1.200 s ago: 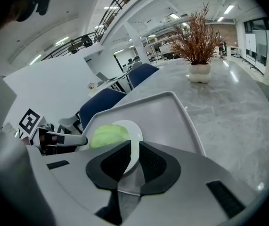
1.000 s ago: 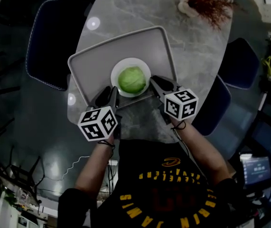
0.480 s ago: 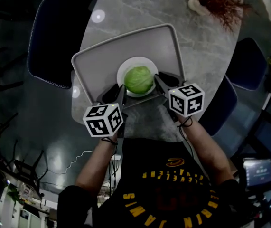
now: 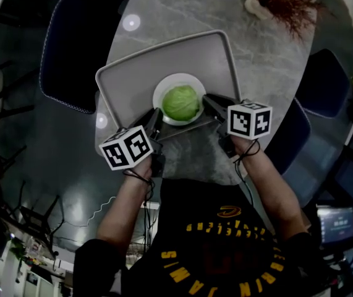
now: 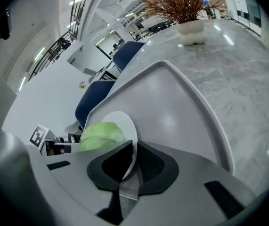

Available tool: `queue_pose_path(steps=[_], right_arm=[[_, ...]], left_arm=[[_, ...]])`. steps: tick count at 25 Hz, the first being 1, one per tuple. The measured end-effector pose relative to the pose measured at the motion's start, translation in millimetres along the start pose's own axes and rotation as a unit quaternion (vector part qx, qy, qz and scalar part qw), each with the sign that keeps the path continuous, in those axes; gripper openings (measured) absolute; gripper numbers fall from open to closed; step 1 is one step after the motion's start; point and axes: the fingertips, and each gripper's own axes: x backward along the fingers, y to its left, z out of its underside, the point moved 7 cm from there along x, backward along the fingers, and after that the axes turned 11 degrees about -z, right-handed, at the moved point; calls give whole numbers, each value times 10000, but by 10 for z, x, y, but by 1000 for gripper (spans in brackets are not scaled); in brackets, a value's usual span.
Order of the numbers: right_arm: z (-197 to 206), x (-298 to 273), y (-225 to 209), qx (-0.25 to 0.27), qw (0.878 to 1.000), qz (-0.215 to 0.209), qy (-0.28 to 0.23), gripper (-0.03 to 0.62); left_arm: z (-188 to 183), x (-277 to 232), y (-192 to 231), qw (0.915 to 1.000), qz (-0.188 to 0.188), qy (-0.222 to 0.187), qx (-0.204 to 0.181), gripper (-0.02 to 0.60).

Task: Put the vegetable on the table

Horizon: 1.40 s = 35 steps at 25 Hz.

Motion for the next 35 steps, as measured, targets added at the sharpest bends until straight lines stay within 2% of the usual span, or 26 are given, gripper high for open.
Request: queue_pose_path(steps=[7,18,27,35], right_arm=[[126,8,-40,-337,9993,-82,-130,37],[226,225,-16,-393,9987,-67,-304,37],[637,667,-18,-432,9977,-44,-529,37],[1113,1064,-144,-367,9971,-147,-650,37]], left_arm=[[34,14,7,9999,-41,95,124,31],[136,88,-137,9998,73,179,-11,31],[585,252,-362,9994,165,237,-195,29],[1181,301,-504,9995,181,207,-141,29]])
